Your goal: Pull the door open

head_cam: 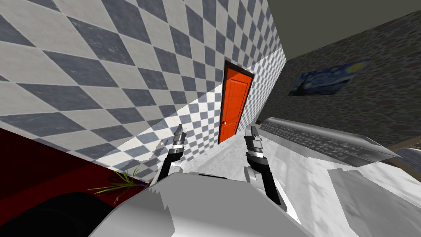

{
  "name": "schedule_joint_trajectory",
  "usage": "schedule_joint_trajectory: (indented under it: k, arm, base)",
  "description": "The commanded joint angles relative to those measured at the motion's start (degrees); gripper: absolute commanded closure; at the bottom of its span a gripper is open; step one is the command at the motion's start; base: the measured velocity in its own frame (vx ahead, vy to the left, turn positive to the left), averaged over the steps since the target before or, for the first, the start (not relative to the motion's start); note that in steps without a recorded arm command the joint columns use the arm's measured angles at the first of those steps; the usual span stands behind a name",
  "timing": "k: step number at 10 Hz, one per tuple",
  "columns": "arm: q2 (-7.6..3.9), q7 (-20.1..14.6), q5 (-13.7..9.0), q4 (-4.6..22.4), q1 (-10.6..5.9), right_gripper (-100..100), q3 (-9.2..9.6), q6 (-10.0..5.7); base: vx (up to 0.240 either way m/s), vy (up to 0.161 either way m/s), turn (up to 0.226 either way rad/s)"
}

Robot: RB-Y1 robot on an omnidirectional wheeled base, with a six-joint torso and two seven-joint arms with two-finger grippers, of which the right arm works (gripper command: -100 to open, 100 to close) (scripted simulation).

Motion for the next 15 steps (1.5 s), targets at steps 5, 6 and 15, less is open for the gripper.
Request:
schedule_joint_trajectory:
  k: [5, 6, 15]
  arm:
    - [-0.52, -0.6, -0.5, 0.7, -0.19, -100, -0.08, -0.19]
    - [-0.62, -0.7, -0.6, 0.8, -0.22, -100, -0.1, -0.22]
    - [-2.17, -2.9, -2.4, 3.5, -0.94, -100, -0.4, -0.94]
  base:
    - [-0.189, -0.005, 0.036]
    - [-0.209, -0.014, 0.034]
    - [-0.228, -0.012, 0.07]
